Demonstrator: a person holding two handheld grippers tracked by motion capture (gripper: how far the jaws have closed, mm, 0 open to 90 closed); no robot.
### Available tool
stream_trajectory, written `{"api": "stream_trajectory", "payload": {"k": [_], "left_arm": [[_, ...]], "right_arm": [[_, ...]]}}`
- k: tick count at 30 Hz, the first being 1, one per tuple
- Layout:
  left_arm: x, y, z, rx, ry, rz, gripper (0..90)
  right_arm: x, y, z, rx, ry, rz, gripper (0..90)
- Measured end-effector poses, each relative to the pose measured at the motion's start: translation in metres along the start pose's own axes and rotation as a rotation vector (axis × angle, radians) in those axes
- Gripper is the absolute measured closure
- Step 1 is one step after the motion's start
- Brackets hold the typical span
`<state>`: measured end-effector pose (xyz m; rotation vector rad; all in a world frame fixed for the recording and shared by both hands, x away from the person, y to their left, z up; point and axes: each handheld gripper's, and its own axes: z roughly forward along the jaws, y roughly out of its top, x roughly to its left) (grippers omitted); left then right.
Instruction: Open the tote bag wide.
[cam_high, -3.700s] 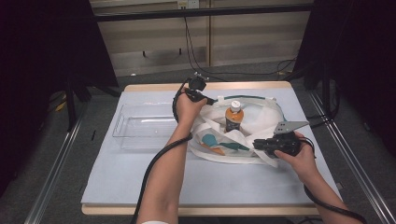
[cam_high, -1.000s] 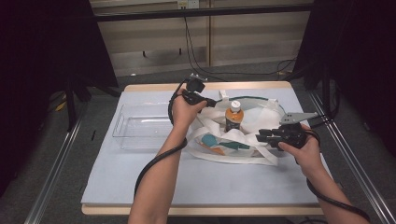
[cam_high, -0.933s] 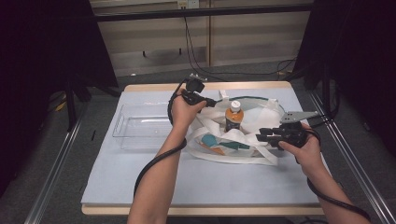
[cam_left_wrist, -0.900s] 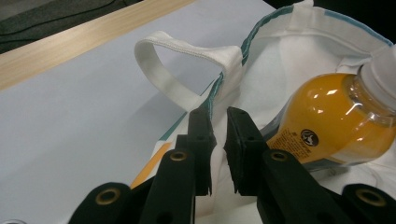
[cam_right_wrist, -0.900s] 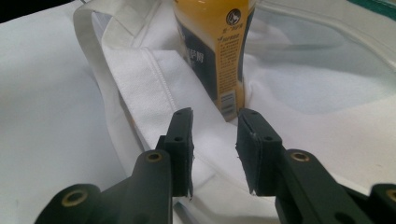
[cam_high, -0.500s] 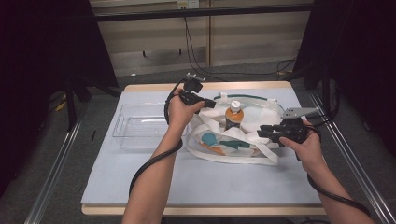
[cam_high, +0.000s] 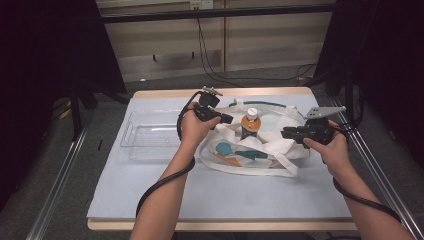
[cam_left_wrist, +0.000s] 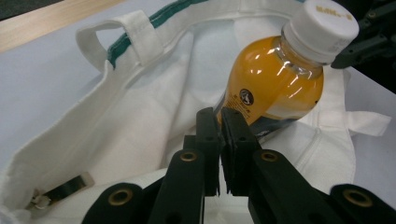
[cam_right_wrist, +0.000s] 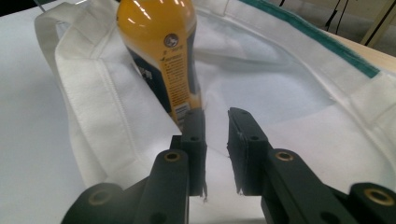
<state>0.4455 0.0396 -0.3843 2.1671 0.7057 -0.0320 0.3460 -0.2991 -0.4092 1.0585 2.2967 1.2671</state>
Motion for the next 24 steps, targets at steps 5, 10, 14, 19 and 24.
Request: {"api": "stream_trajectory", "payload": {"k": [5, 10, 14, 19, 24], "left_arm": [[-0.005, -0.007, 0.002, -0.012, -0.02, 0.0, 87.3], [-0.01, -0.014, 0.007, 0.005, -0.037, 0.015, 87.4], [-0.013, -0.022, 0.01, 0.004, -0.055, 0.004, 87.4], [-0.016, -0.03, 0.012, 0.007, -0.069, 0.01, 87.3], [-0.016, -0.035, 0.013, 0.023, -0.071, 0.012, 87.4]], "right_arm": [[-0.009, 0.003, -0.001, -0.004, -0.03, 0.009, 77.0], [-0.018, 0.004, 0.001, -0.008, -0.058, 0.035, 76.8], [-0.025, 0.001, 0.005, 0.004, -0.08, 0.037, 76.6], [-0.035, -0.004, 0.008, 0.02, -0.111, 0.061, 76.7], [-0.041, -0.008, 0.008, 0.016, -0.118, 0.068, 76.7]]}}
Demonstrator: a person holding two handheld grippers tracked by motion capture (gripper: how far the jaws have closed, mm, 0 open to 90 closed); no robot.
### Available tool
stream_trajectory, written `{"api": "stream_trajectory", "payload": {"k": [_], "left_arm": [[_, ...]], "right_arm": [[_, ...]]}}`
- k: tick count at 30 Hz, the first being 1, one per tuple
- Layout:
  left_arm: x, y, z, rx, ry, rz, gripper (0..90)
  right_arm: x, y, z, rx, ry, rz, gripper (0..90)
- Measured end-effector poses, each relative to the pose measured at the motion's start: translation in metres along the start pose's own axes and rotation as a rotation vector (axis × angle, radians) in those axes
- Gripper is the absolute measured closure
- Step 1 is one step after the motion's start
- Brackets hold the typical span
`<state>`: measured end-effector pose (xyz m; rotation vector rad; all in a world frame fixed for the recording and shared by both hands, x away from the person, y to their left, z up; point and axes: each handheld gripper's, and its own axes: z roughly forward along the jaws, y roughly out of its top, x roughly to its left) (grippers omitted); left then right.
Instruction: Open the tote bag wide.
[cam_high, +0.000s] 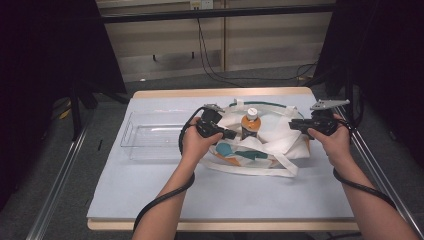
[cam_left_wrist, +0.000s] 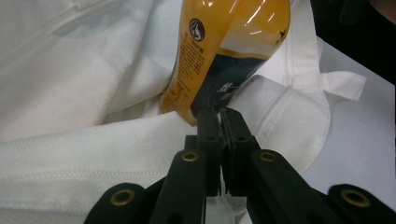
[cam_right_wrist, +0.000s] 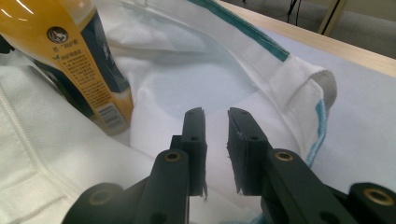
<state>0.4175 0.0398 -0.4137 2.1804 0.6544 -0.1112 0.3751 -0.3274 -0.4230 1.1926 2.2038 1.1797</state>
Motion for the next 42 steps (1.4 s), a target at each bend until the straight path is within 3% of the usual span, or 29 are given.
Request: {"api": "stream_trajectory", "payload": {"k": [6, 8, 17, 25, 36, 42], "left_arm": [[0.0, -0.007, 0.001, -0.027, -0.015, -0.015, 88.2], [0.001, -0.008, 0.001, -0.007, -0.007, -0.007, 88.2], [0.001, -0.017, 0.006, -0.01, -0.014, -0.016, 89.5], [0.001, -0.027, 0.009, -0.041, -0.024, -0.032, 90.0], [-0.001, -0.041, 0.017, -0.031, -0.03, -0.031, 90.0], [-0.001, -0.041, 0.015, -0.022, -0.027, -0.031, 90.0]], "right_arm": [[-0.002, -0.002, 0.0, -0.004, -0.012, 0.002, 76.4], [-0.003, -0.002, 0.001, 0.004, -0.016, -0.001, 76.3], [-0.003, -0.005, 0.002, -0.005, -0.024, 0.002, 76.4], [-0.004, -0.006, 0.002, -0.007, -0.025, 0.004, 76.5], [-0.005, -0.008, 0.004, -0.009, -0.022, 0.013, 76.2], [-0.004, -0.01, 0.004, -0.019, -0.011, 0.031, 74.5]]}}
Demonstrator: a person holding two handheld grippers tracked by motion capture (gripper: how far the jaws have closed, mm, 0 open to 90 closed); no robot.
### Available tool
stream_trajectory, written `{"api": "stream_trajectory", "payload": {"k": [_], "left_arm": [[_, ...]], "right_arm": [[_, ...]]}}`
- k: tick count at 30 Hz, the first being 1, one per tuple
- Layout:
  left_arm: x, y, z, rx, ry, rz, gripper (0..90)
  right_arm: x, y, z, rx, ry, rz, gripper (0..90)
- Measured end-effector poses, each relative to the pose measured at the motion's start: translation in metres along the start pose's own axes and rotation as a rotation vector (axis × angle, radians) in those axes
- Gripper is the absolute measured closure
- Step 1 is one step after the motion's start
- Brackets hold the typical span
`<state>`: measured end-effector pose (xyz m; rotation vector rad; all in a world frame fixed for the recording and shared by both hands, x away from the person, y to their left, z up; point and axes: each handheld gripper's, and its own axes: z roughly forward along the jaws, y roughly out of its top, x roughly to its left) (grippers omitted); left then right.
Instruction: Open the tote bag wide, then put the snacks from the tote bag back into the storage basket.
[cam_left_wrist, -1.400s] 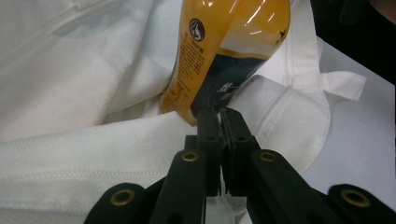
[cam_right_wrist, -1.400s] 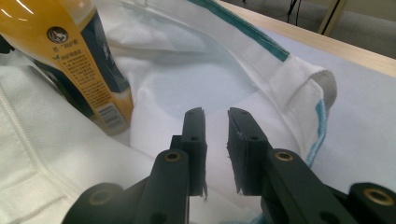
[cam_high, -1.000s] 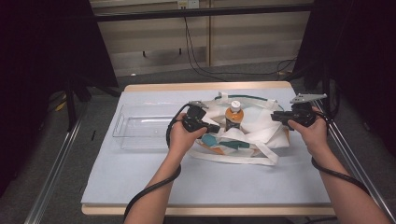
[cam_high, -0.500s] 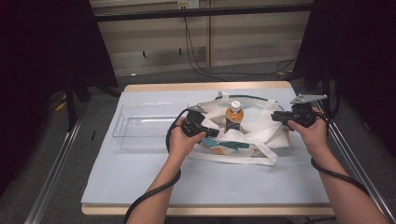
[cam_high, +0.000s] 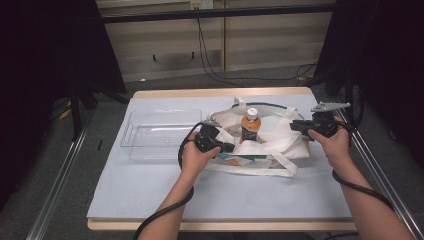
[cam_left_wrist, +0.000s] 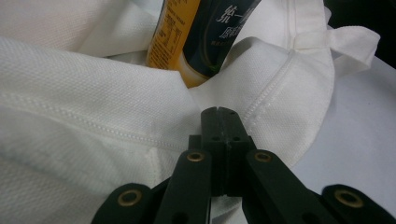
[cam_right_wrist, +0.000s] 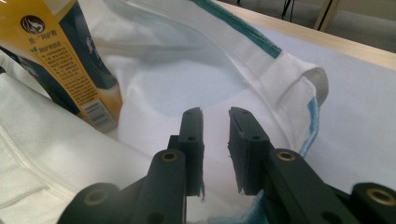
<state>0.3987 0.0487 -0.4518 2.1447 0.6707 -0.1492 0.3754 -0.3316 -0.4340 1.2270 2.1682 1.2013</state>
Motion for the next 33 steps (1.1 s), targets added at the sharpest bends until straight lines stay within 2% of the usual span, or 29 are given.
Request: {"api": "stream_trajectory", "payload": {"k": [3, 7, 10, 12, 14, 19, 23, 26, 28, 29, 31, 33], "left_arm": [[-0.001, 0.002, -0.002, -0.015, -0.005, -0.004, 89.9], [-0.005, 0.008, -0.007, -0.019, -0.008, 0.014, 85.3], [-0.008, 0.013, -0.011, -0.04, -0.005, 0.019, 80.6], [-0.009, 0.016, -0.014, -0.059, -0.015, 0.014, 77.4], [-0.012, 0.02, -0.019, -0.061, -0.016, 0.027, 75.1], [-0.016, 0.03, -0.024, -0.079, -0.01, 0.034, 64.1], [-0.018, 0.042, -0.027, -0.084, 0.018, 0.037, 49.2], [-0.02, 0.05, -0.026, -0.078, 0.051, 0.047, 35.5], [-0.022, 0.055, -0.027, -0.077, 0.061, 0.05, 31.7], [-0.022, 0.057, -0.027, -0.079, 0.065, 0.054, 29.4], [-0.024, 0.061, -0.027, -0.08, 0.073, 0.05, 24.5], [-0.025, 0.064, -0.027, -0.075, 0.075, 0.047, 23.4]], "right_arm": [[0.003, 0.002, -0.001, -0.002, 0.007, 0.0, 70.2], [0.01, 0.006, -0.003, -0.002, 0.017, 0.0, 61.8], [0.019, 0.008, -0.006, -0.005, 0.032, -0.004, 56.7], [0.025, 0.011, -0.009, -0.005, 0.037, -0.021, 51.4], [0.032, 0.012, -0.011, 0.001, 0.03, -0.035, 47.4], [0.047, 0.015, -0.021, -0.003, 0.026, -0.053, 35.3], [0.056, 0.014, -0.028, -0.005, 0.058, -0.023, 23.3], [0.061, 0.011, -0.031, -0.013, 0.05, -0.023, 17.0], [0.063, 0.008, -0.033, -0.022, 0.057, -0.006, 14.8], [0.064, 0.008, -0.033, -0.011, 0.063, -0.018, 13.6], [0.064, 0.009, -0.035, -0.017, 0.06, -0.011, 12.9], [0.063, 0.009, -0.038, -0.021, 0.073, 0.0, 11.9]]}}
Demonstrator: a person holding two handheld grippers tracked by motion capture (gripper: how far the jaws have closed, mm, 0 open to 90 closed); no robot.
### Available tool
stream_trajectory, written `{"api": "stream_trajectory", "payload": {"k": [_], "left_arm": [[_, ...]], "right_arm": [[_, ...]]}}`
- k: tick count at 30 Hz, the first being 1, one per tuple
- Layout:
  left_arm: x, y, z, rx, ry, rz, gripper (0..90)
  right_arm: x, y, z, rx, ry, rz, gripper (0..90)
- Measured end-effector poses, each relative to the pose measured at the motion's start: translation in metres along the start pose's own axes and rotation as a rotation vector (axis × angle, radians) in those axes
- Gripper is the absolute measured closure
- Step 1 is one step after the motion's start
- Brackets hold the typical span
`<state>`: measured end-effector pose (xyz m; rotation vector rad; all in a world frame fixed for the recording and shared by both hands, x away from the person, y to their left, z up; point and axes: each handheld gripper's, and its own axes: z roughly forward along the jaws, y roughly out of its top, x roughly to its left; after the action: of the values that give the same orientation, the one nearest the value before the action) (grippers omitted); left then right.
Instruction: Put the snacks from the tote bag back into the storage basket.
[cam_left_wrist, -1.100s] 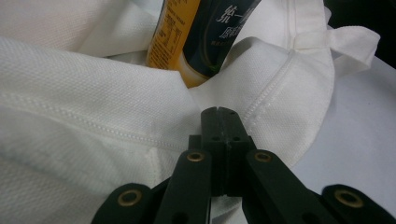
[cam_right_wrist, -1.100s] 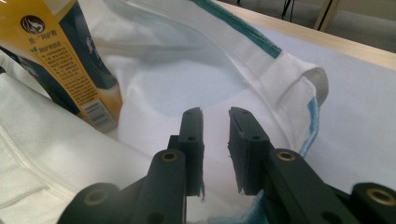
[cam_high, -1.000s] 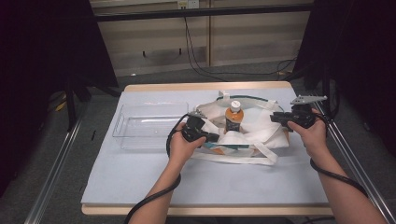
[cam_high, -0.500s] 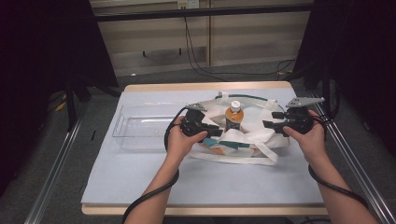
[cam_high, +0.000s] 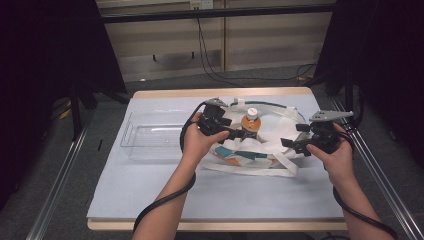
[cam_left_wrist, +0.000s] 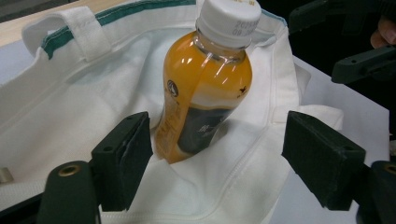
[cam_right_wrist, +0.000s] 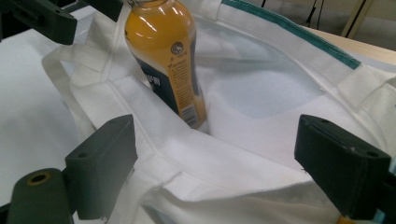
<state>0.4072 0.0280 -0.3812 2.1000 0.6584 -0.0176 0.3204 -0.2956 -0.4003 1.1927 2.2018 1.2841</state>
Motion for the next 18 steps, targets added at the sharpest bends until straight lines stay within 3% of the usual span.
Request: {"api": "stream_trajectory", "payload": {"k": [18], "left_arm": [[0.004, 0.005, 0.006, 0.016, 0.035, -0.002, 17.2]], "right_arm": [[0.01, 0.0, 0.011, 0.018, 0.016, -0.011, 9.1]]}}
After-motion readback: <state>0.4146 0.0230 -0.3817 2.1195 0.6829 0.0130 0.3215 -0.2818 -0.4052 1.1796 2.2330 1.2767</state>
